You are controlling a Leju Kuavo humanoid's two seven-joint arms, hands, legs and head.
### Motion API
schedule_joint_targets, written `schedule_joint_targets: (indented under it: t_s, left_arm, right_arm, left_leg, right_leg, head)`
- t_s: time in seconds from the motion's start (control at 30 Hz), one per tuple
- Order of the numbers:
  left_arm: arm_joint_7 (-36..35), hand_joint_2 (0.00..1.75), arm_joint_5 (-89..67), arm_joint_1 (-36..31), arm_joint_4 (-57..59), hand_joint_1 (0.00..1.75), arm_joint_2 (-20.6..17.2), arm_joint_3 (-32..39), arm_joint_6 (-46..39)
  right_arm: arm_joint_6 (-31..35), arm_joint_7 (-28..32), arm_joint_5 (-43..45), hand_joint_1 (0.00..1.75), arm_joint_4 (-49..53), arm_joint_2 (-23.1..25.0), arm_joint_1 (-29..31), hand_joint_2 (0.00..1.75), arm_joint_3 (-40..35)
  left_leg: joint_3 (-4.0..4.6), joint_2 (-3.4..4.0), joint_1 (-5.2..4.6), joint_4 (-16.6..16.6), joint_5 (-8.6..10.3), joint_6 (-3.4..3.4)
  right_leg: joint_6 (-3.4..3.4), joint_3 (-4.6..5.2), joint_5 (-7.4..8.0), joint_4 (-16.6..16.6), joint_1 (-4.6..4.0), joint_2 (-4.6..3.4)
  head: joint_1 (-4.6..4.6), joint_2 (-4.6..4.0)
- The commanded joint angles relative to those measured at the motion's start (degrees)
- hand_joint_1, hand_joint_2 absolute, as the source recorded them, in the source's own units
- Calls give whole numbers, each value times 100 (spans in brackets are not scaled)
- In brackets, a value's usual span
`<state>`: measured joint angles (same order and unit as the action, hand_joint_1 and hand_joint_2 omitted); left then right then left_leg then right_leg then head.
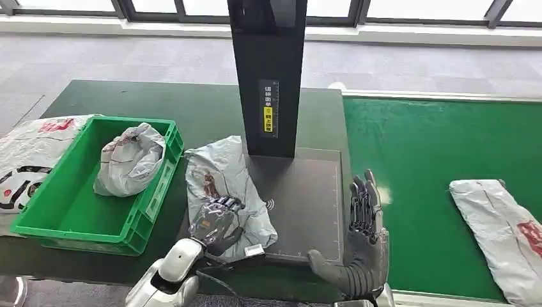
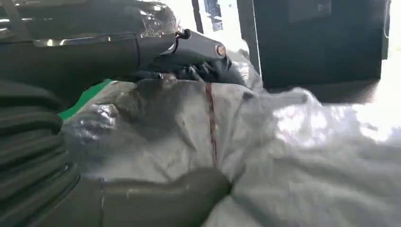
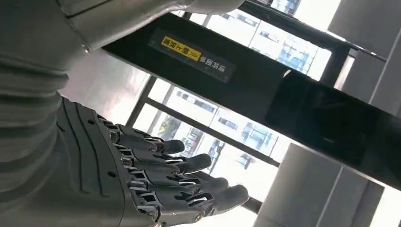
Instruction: Moved the parcel from conveyor to table for the left to box.
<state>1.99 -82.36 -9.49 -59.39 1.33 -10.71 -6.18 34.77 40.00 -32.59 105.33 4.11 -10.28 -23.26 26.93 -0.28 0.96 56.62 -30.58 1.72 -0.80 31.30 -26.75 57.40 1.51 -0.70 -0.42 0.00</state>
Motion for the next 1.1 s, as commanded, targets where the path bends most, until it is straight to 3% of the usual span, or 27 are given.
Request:
schedule_joint_targets:
  t_s: [0.03,0.13,0.63,0.77,0.8,0.87,0.93,0.97,1.0,1.03,1.07,1.1]
  left_arm:
    - [164,175,114,402,132,175,-388,96,240]
    - [164,175,114,402,132,175,-388,96,240]
    - [367,175,263,348,586,175,-604,-89,714]
    - [466,175,396,205,1392,175,-759,-132,1049]
    - [567,175,473,135,1631,175,-848,-100,1067]
    - [722,175,537,-55,2102,175,-914,-78,1023]
    - [831,175,562,-232,2457,175,-923,-65,965]
    - [872,175,591,-268,2493,175,-900,-35,865]
    - [903,175,631,-298,2429,175,-851,15,664]
    - [937,175,707,-344,2293,175,-756,106,310]
    - [2196,175,1955,-410,1491,175,-196,981,-1101]
    - [1990,175,1951,-596,741,175,22,996,-2691]
  right_arm:
    - [-32,0,93,0,-79,-180,181,175,-96]
    - [-32,0,93,0,-79,-180,181,175,-96]
    - [7,0,266,0,-120,-320,180,175,-279]
    - [-12,0,335,0,-279,-356,369,175,-316]
    - [23,0,356,0,-294,-384,399,175,-358]
    - [97,0,385,0,-308,-428,428,175,-443]
    - [126,0,390,0,-311,-435,464,175,-499]
    - [127,0,380,0,-300,-425,477,175,-502]
    - [120,0,351,0,-260,-395,464,175,-489]
    - [128,0,297,0,-204,-363,404,175,-451]
    - [245,0,151,0,-33,-272,157,175,-341]
    - [331,0,70,0,145,-303,-40,175,-394]
  left_leg:
    - [70,33,4,-15,32,-5]
    - [5,17,1,-14,10,4]
    - [-3,34,0,-45,9,6]
    - [-24,30,-1,-44,2,13]
    - [5,46,1,-58,21,11]
    - [-52,20,-1,-38,-12,13]
    - [9,41,3,-44,18,9]
    - [-62,10,3,-23,-30,7]
    - [-2,17,5,-7,-9,2]
    - [-9,-3,5,15,-62,-8]
    - [-42,-10,8,-4,-54,5]
    - [36,6,8,7,-29,3]
  right_leg:
    - [17,80,43,-18,-6,-23]
    - [12,18,8,-1,-2,-13]
    - [29,26,10,-17,-2,-28]
    - [28,7,2,-9,-1,-27]
    - [34,38,26,-25,-4,-38]
    - [29,-30,-27,9,1,-12]
    - [39,29,4,-3,-4,-19]
    - [35,-49,-52,24,-2,14]
    - [37,10,-20,38,-4,10]
    - [32,2,-65,66,-3,32]
    - [28,-32,-59,50,-5,38]
    - [34,48,-24,60,-5,25]
  head:
    - [0,0]
    - [0,0]
    - [0,0]
    - [0,0]
    - [0,0]
    - [0,0]
    - [0,0]
    - [2,0]
    - [0,0]
    - [2,0]
    - [2,0]
    - [2,0]
